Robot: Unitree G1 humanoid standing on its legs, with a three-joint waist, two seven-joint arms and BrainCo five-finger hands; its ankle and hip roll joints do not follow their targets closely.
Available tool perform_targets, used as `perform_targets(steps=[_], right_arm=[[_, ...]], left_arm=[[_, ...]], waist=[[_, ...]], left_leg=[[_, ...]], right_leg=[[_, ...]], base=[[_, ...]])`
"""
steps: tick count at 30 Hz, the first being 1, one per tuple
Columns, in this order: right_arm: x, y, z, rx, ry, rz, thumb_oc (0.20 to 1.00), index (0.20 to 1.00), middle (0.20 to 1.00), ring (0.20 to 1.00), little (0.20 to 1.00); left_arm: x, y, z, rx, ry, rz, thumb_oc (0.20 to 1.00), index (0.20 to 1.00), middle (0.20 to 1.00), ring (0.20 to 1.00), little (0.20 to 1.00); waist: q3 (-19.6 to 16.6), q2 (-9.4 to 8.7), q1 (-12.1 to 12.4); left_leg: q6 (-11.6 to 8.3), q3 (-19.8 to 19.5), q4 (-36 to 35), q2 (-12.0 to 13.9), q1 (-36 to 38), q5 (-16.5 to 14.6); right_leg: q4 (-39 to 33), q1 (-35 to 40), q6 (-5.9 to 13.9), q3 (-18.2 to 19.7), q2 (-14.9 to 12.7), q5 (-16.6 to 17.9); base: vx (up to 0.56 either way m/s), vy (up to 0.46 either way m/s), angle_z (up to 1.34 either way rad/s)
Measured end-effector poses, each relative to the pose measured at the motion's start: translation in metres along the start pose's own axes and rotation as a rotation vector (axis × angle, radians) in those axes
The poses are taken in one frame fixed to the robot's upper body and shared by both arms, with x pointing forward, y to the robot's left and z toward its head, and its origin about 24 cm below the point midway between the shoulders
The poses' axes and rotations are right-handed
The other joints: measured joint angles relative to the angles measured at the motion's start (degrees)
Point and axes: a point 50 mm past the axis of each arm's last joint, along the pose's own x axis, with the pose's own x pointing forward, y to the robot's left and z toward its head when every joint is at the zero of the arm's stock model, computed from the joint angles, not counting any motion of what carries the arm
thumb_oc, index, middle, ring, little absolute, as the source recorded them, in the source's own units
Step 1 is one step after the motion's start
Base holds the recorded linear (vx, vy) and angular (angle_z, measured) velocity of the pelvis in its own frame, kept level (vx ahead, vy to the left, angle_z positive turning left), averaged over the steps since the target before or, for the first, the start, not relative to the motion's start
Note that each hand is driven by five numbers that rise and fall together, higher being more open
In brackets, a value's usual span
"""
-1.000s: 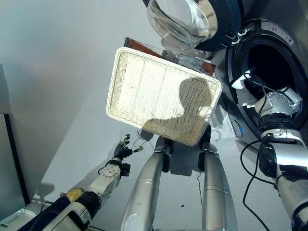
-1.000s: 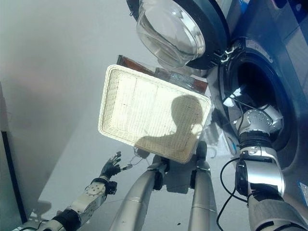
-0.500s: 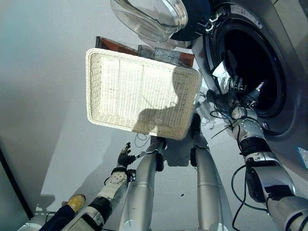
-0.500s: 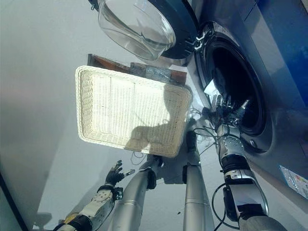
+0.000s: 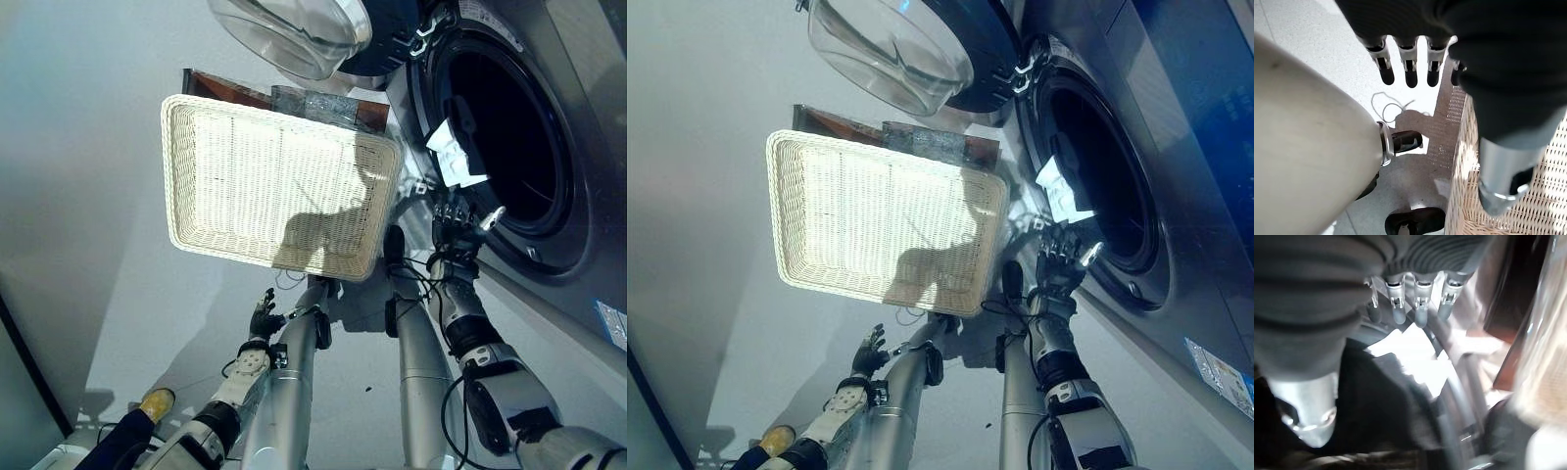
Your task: Put the clothes into the washing machine.
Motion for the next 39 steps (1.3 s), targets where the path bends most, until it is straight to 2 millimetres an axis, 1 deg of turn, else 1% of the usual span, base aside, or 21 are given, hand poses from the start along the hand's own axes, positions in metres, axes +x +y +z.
perform_targets(steps=[1, 3, 5, 6, 7, 9, 13, 15, 17, 18, 19, 22, 27, 30, 31, 34, 35, 36, 37, 38, 39], right_arm=[[0.0, -0.004, -0.001, -0.155, 0.033, -0.016, 1.0, 1.0, 1.0, 1.0, 1.0], [0.002, -0.007, 0.004, -0.308, 0.052, -0.036, 1.0, 1.0, 1.0, 1.0, 1.0], [0.007, -0.011, 0.004, -0.485, 0.105, -0.073, 1.0, 1.0, 1.0, 1.0, 1.0], [0.007, -0.011, 0.004, -0.485, 0.105, -0.073, 1.0, 1.0, 1.0, 1.0, 1.0], [0.01, -0.013, 0.008, -0.548, 0.127, -0.094, 1.0, 1.0, 1.0, 1.0, 1.0], [0.013, -0.016, 0.011, -0.578, 0.143, -0.123, 1.0, 1.0, 1.0, 1.0, 1.0], [0.022, -0.01, 0.012, -0.575, 0.163, -0.148, 1.0, 1.0, 1.0, 1.0, 1.0], [0.026, -0.002, 0.01, -0.55, 0.169, -0.138, 1.0, 1.0, 1.0, 1.0, 1.0], [0.031, 0.0, 0.015, -0.453, 0.151, -0.182, 1.0, 1.0, 1.0, 1.0, 1.0], [0.035, 0.005, 0.016, -0.387, 0.14, -0.197, 1.0, 1.0, 1.0, 1.0, 1.0], [0.039, 0.012, 0.019, -0.357, 0.127, -0.191, 1.0, 1.0, 1.0, 1.0, 1.0], [0.045, 0.018, 0.028, -0.253, 0.09, -0.223, 1.0, 1.0, 1.0, 1.0, 1.0], [0.059, 0.047, 0.035, 0.005, 0.026, -0.201, 1.0, 1.0, 1.0, 1.0, 1.0], [0.059, 0.047, 0.035, 0.005, 0.026, -0.201, 1.0, 1.0, 1.0, 1.0, 1.0], [0.064, 0.058, 0.041, 0.045, 0.005, -0.191, 1.0, 1.0, 1.0, 1.0, 1.0], [0.064, 0.059, 0.039, 0.057, 0.009, -0.196, 1.0, 1.0, 1.0, 1.0, 1.0], [0.066, 0.071, 0.044, 0.058, -0.042, -0.156, 1.0, 1.0, 1.0, 1.0, 1.0], [0.067, 0.083, 0.048, 0.036, -0.087, -0.108, 1.0, 1.0, 1.0, 1.0, 1.0], [0.07, 0.102, 0.06, -0.032, -0.175, -0.054, 1.0, 1.0, 1.0, 1.0, 1.0], [0.069, 0.107, 0.056, -0.162, -0.191, -0.088, 1.0, 1.0, 1.0, 1.0, 1.0], [0.068, 0.109, 0.056, -0.24, -0.218, -0.096, 1.0, 1.0, 1.0, 1.0, 1.0]], left_arm=[[0.0, -0.001, 0.0, 0.0, 0.002, 0.0, 1.0, 1.0, 1.0, 1.0, 1.0], [0.001, -0.002, 0.001, -0.003, 0.0, -0.001, 1.0, 1.0, 1.0, 1.0, 1.0], [0.003, -0.002, 0.003, -0.001, -0.001, 0.0, 1.0, 1.0, 1.0, 1.0, 1.0], [0.003, -0.002, 0.003, -0.001, -0.001, 0.0, 1.0, 1.0, 1.0, 1.0, 1.0], [0.004, -0.001, 0.003, 0.005, 0.004, 0.004, 1.0, 1.0, 1.0, 1.0, 1.0], [0.005, 0.001, 0.003, 0.008, 0.007, 0.011, 1.0, 1.0, 1.0, 1.0, 1.0], [0.008, -0.001, 0.008, 0.012, -0.001, 0.007, 1.0, 1.0, 1.0, 1.0, 1.0], [0.009, -0.003, 0.011, 0.011, -0.009, -0.002, 1.0, 1.0, 1.0, 1.0, 1.0], [0.011, -0.004, 0.016, 0.009, -0.023, -0.004, 1.0, 1.0, 1.0, 1.0, 1.0], [0.013, -0.004, 0.021, 0.006, -0.041, -0.005, 1.0, 1.0, 1.0, 1.0, 1.0], [0.014, -0.005, 0.023, 0.005, -0.048, -0.007, 1.0, 1.0, 1.0, 1.0, 1.0], [0.015, -0.01, 0.028, 0.012, -0.06, -0.021, 1.0, 1.0, 1.0, 1.0, 1.0], [0.015, -0.008, 0.035, -0.006, -0.091, -0.005, 1.0, 1.0, 1.0, 1.0, 1.0], [0.015, -0.008, 0.035, -0.006, -0.091, -0.005, 1.0, 1.0, 1.0, 1.0, 1.0], [0.016, -0.01, 0.042, -0.019, -0.122, -0.007, 1.0, 1.0, 1.0, 1.0, 1.0], [0.016, -0.009, 0.042, -0.01, -0.124, -0.005, 1.0, 1.0, 1.0, 1.0, 1.0], [0.013, -0.01, 0.045, -0.002, -0.143, -0.017, 1.0, 1.0, 1.0, 1.0, 1.0], [0.01, -0.01, 0.047, 0.008, -0.159, -0.035, 1.0, 1.0, 1.0, 1.0, 1.0], [0.009, -0.011, 0.05, 0.009, -0.174, -0.045, 1.0, 1.0, 1.0, 1.0, 1.0], [0.009, -0.012, 0.051, 0.01, -0.17, -0.044, 1.0, 1.0, 1.0, 1.0, 1.0], [0.009, -0.012, 0.051, 0.009, -0.169, -0.045, 1.0, 1.0, 1.0, 1.0, 1.0]], waist=[[-0.03, 0.05, 0.15], [-0.05, 0.08, 1.08], [-0.06, 0.09, 1.35], [-0.06, 0.09, 1.35], [-0.06, 0.1, 2.2], [-0.08, 0.12, 2.67], [-0.08, 0.13, 2.73], [-0.08, 0.13, 3.75], [-0.14, 0.23, 4.3], [-0.16, 0.26, 4.42], [-0.17, 0.27, 4.71], [-0.16, 0.26, 5.71], [-0.22, 0.35, 6.5], [-0.22, 0.35, 6.5], [-0.22, 0.35, 7.65], [-0.22, 0.35, 7.49], [-0.22, 0.35, 7.47], [-0.22, 0.36, 7.44], [-0.23, 0.37, 7.48], [-0.23, 0.37, 7.44], [-0.23, 0.37, 7.48]], left_leg=[[-0.01, 0.0, 0.0, 0.02, 0.01, 0.0], [-0.09, 0.01, -0.01, 0.09, -0.03, 0.05], [-0.28, -0.17, -0.06, 0.13, -0.3, 0.18], [-0.28, -0.17, -0.06, 0.13, -0.3, 0.18], [-0.43, -0.47, -0.04, 0.17, -0.59, 0.23], [-0.55, -0.85, 0.08, 0.25, -1.17, 0.32], [-0.85, -1.82, 0.31, 0.37, -4.13, 0.8], [-0.79, -1.86, 0.33, 0.5, -5.02, 0.9], [-1.0, -2.11, 0.96, 0.88, -6.05, 0.76], [-1.13, -2.6, 1.51, 0.59, -7.31, 0.67], [-1.33, -3.1, 1.65, 0.68, -8.25, 0.82], [-1.67, -3.42, 2.2, 0.83, -9.58, 1.02], [-2.68, -4.67, 2.85, 1.51, -13.6, 1.34], [-2.68, -4.67, 2.85, 1.51, -13.6, 1.34], [-3.07, -4.85, 3.77, 1.83, -15.56, 1.17], [-3.43, -5.42, 3.83, 2.0, -15.52, 1.2], [-3.63, -5.96, 3.93, 2.45, -16.1, 1.15], [-3.79, -6.13, 3.93, 2.05, -16.68, 1.33], [-3.81, -6.22, 3.95, 1.99, -17.39, 1.54], [-3.83, -6.26, 3.95, 2.0, -17.48, 1.58], [-3.85, -6.26, 3.98, 2.07, -17.47, 1.56]], right_leg=[[-0.02, 0.01, -0.01, -0.03, 0.01, 0.01], [-0.07, -0.05, -0.03, -0.15, 0.02, 0.03], [-0.21, -0.18, -0.12, -0.4, 0.01, 0.1], [-0.21, -0.18, -0.12, -0.4, 0.01, 0.1], [-0.21, -0.36, -0.13, -0.64, 0.02, 0.1], [-0.21, -0.75, -0.13, -1.11, 0.02, 0.1], [-0.17, -3.16, -0.58, -2.05, 0.07, 0.27], [-0.12, -4.16, -0.82, -2.05, 0.23, 0.38], [0.8, -5.13, -1.04, -2.07, 0.28, 0.08], [1.57, -6.35, -1.24, -2.47, 0.21, -0.4], [1.91, -7.18, -1.37, -2.93, 0.22, -0.5], [2.83, -8.57, -1.73, -3.21, 0.27, -0.77], [3.93, -12.38, -2.23, -4.01, 0.48, -1.03], [3.93, -12.38, -2.23, -4.01, 0.48, -1.03], [4.78, -14.3, -2.72, -4.2, 0.92, -1.27], [5.02, -14.19, -3.09, -4.7, 1.1, -1.52], [5.03, -14.57, -3.09, -4.88, 1.23, -1.53], [4.99, -15.12, -3.19, -5.06, 1.18, -1.44], [4.97, -15.78, -3.43, -5.21, 1.19, -1.27], [4.88, -15.84, -3.49, -5.29, 1.23, -1.22], [4.81, -15.83, -3.54, -5.27, 1.26, -1.18]], base=[[0.0, 0.0, 0.0], [0.0, 0.0, 0.0], [0.02, -0.017, 0.03], [0.01, -0.02, 0.05], [0.02, -0.032, 0.03], [0.02, -0.046, 0.07], [0.02, -0.033, 0.09], [0.05, -0.066, -0.03], [0.05, -0.078, 0.04], [0.04, -0.064, 0.14], [0.04, -0.065, 0.15], [0.03, -0.055, 0.06], [0.04, -0.064, 0.06], [0.01, -0.013, 0.01], [0.0, 0.0, 0.0], [0.04, -0.135, 0.03], [0.01, -0.075, 0.02], [-0.01, -0.033, 0.04], [-0.01, -0.036, 0.05], [0.0, 0.0, 0.0], [0.0, 0.0, 0.0]])
